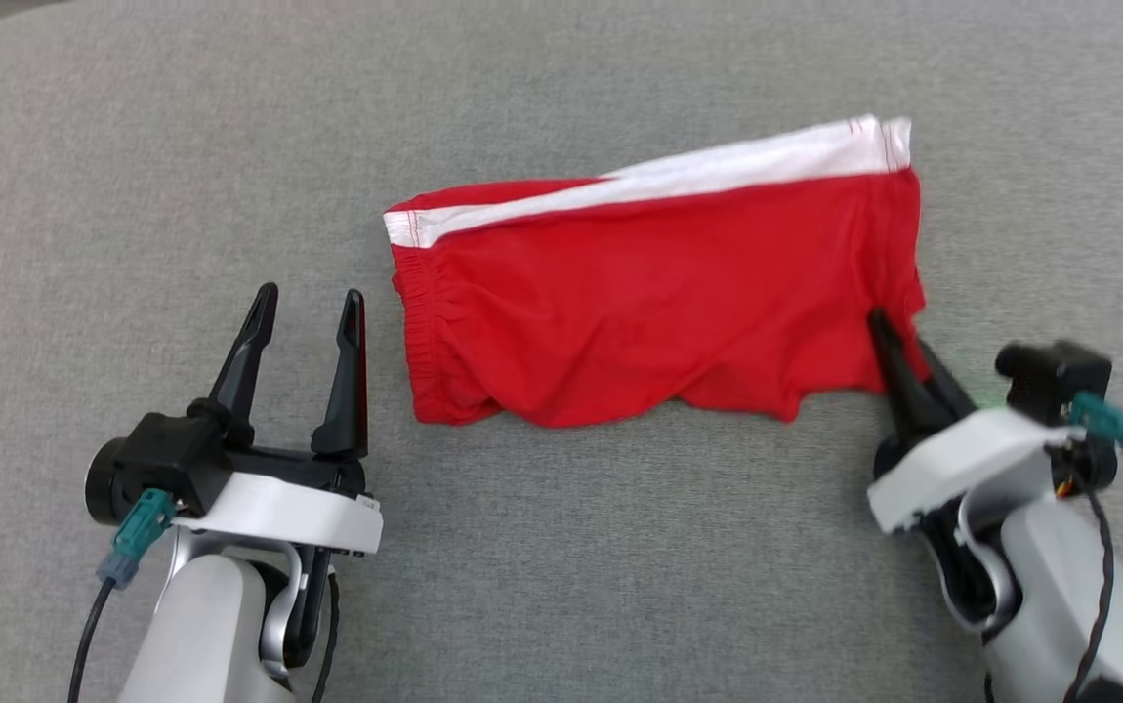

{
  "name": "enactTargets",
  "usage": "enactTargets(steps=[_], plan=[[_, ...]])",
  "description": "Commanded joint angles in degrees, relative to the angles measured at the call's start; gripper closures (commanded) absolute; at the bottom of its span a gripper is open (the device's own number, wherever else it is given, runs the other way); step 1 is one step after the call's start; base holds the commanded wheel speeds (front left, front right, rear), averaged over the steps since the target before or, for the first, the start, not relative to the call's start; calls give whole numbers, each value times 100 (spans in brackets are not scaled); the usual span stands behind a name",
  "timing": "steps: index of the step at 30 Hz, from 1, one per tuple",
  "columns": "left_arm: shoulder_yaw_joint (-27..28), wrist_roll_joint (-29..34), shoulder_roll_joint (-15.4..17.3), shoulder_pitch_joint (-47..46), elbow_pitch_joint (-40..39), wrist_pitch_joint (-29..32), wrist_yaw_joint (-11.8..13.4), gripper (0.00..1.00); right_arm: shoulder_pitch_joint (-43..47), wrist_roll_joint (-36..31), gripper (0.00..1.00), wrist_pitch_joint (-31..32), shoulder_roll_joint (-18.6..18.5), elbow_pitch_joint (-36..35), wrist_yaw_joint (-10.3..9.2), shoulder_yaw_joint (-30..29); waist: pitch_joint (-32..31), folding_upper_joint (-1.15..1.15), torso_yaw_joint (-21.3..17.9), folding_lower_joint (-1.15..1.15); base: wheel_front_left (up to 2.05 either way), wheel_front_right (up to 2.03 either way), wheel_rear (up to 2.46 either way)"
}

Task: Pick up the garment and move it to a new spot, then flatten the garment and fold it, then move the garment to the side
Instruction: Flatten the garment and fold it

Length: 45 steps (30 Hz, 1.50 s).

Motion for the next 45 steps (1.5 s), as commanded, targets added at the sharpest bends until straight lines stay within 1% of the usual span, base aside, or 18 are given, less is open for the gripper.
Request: enactTargets(steps=[1, 5, 11, 19, 24, 28, 31, 33, 36, 39, 41, 45], plan=[[35, 53, 26, 73, -8, -24, -8, 0, 434, 78, 100, -56, 68, 39, 14, 30, -112, 0, -114, 0, 0, 0, 0], [72, 78, 44, 171, -15, -24, -21, 0, 991, 129, 100, -162, 151, -182, 6, -143, -230, 0, -258, 0, 0, 0, 0], [100, 107, 54, 286, -1, -25, -16, 0, 1559, 16, 100, -56, 215, -608, 1, -552, -361, 0, -363, 0, 0, 0, 0], [72, 89, 49, 285, 29, -25, -26, 0, 1715, -98, 100, 185, 287, -954, 1, -900, -446, 0, -359, 0, 0, 0, 0], [31, 56, 38, 272, 44, -25, -28, 0, 1432, -245, 100, 381, 189, -1335, 4, -809, -480, 0, -325, 0, 0, 0, 0], [11, 32, 31, 252, 59, -25, -29, 0, 1037, -310, 100, 580, 196, -1836, 7, -464, -529, 0, -273, 0, 0, 0, 0], [-22, 14, 20, 235, 74, -26, -26, 0, 618, -300, 100, 778, 264, -2093, 7, -29, -564, 0, -205, 0, 0, 0, 0], [-55, -3, 15, 220, 87, -25, -25, 0, 336, -270, 100, 900, 331, -2099, 7, 314, -587, 0, -134, 0, 0, 0, 0], [-98, -21, 5, 214, 96, -25, 0, 0, -66, -118, 100, 1024, 514, -1940, 7, 897, -604, 0, -5, 0, 0, 0, 0], [-151, -69, -4, 210, 96, -26, 6, 0, -387, 90, 100, 1064, 673, -1572, 7, 1456, -584, 0, 129, 0, 0, 0, 0], [-179, -82, -6, 199, 113, -25, 17, 0, -551, 190, 100, 1102, 742, -1197, 7, 1795, -566, 0, 214, 0, 0, 0, 0], [-243, -132, -13, 184, 143, -25, 42, 0, -739, 424, 100, 1012, 844, -456, 7, 2236, -534, 0, 356, 0, 0, 0, 0]])
